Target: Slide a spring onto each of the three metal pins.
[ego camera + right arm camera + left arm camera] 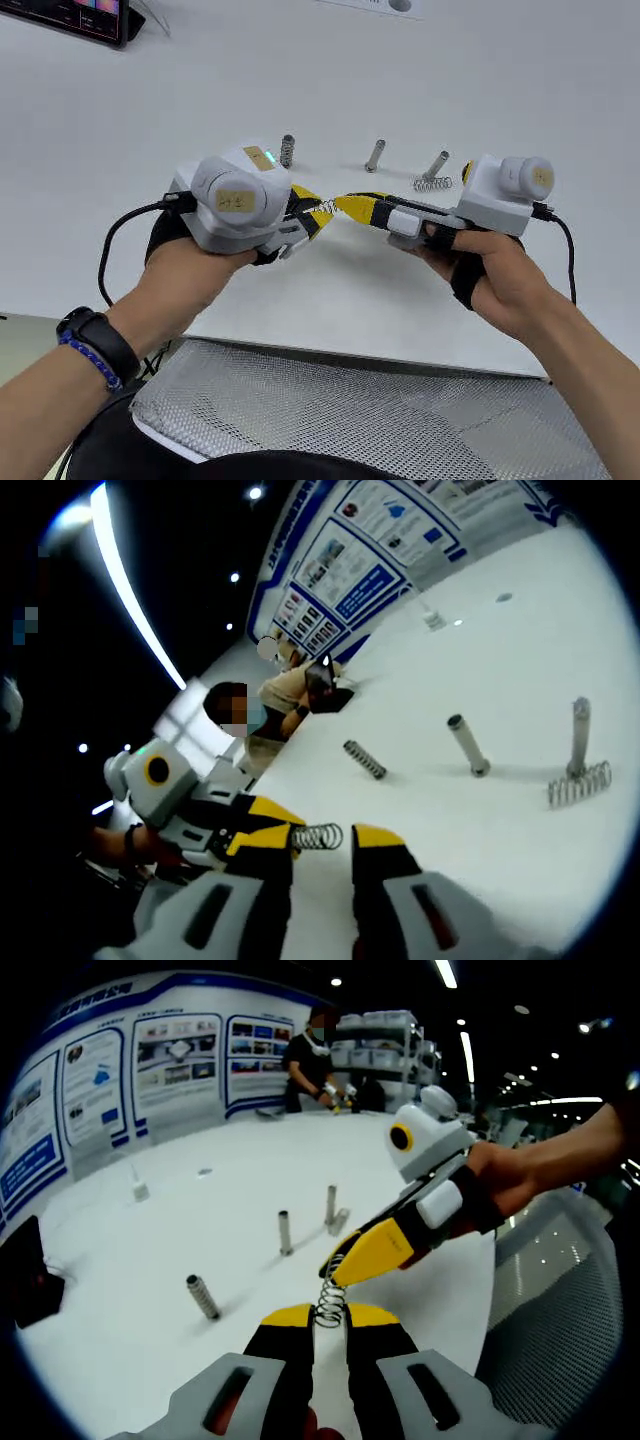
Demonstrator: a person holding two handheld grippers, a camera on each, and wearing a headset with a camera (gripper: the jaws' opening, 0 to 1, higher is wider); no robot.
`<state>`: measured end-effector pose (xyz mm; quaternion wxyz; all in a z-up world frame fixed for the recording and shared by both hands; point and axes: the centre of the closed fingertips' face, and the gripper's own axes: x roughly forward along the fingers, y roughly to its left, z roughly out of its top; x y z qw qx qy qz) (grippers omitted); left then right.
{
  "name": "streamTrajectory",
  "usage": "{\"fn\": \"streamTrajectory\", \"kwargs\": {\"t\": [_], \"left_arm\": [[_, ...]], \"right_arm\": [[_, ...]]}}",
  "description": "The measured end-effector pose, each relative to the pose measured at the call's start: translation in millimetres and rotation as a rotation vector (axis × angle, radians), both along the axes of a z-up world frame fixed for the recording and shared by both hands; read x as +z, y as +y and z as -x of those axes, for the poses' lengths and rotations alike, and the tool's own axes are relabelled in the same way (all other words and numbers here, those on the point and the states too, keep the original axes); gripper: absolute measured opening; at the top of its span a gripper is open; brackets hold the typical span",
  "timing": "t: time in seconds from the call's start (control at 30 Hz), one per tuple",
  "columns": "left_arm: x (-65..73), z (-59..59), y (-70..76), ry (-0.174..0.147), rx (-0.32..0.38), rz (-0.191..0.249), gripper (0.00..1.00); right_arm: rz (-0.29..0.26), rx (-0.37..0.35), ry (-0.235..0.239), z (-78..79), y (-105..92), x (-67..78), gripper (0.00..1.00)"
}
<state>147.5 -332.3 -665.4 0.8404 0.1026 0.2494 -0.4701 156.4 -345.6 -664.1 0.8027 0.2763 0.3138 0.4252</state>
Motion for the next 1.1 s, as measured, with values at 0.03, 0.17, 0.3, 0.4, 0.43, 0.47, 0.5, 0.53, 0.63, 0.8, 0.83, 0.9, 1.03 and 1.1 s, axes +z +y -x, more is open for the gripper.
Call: {"fn": "streamTrajectory", "kwargs": {"t": [0.03,0.17,0.3,0.4,0.43,0.47,0.5,0.53,0.63,0.8,0.83,0.9,1.03,1.1], "left_arm": [[0.3,0.0,-0.2,0.000,0.001,0.001,0.11],[2.1,1.1,-1.4,-0.004,-0.001,-0.001,0.11],[2.5,2.4,-1.7,-0.004,-0.004,-0.005,0.11],[1.7,2.5,-1.5,-0.001,-0.006,-0.005,0.11],[2.0,2.6,-1.8,-0.003,-0.007,-0.007,0.11],[1.9,2.5,-2.1,-0.004,-0.009,-0.009,0.11],[1.3,2.4,-2.9,-0.003,-0.012,-0.009,0.11],[0.8,2.5,-3.4,-0.001,-0.014,-0.010,0.11],[0.7,3.5,-6.0,0.000,-0.023,-0.008,0.10],[1.9,2.8,-10.3,-0.004,-0.044,-0.003,0.10],[2.6,2.5,-11.1,-0.007,-0.047,-0.002,0.10],[5.3,1.5,-14.0,-0.015,-0.062,0.005,0.10],[13.2,1.6,-20.3,-0.031,-0.101,0.022,0.10],[16.5,1.6,-22.8,-0.039,-0.119,0.027,0.10]], "right_arm": [[-0.002,0.005,0.000,0.9,0.5,0.5,0.23],[-0.015,0.007,-0.009,1.9,0.4,5.5,0.20],[-0.033,0.007,-0.016,0.8,-0.8,10.9,0.17],[-0.045,0.006,-0.020,0.1,-1.2,14.8,0.15],[-0.047,0.008,-0.021,0.3,-1.1,16.1,0.15],[-0.047,0.009,-0.022,0.1,-1.2,16.6,0.15],[-0.048,0.011,-0.024,0.2,-1.5,17.6,0.15],[-0.049,0.012,-0.026,0.1,-1.9,18.4,0.14],[-0.039,0.018,-0.033,0.3,-2.9,20.6,0.13],[-0.007,0.042,-0.058,-0.1,-5.2,25.1,0.13],[-0.002,0.046,-0.063,-0.2,-5.7,26.5,0.13],[0.014,0.059,-0.081,-1.0,-6.8,30.7,0.13],[0.080,0.107,-0.149,-2.4,-9.4,40.0,0.13],[0.110,0.143,-0.170,-0.9,-9.1,43.9,0.13]]}}
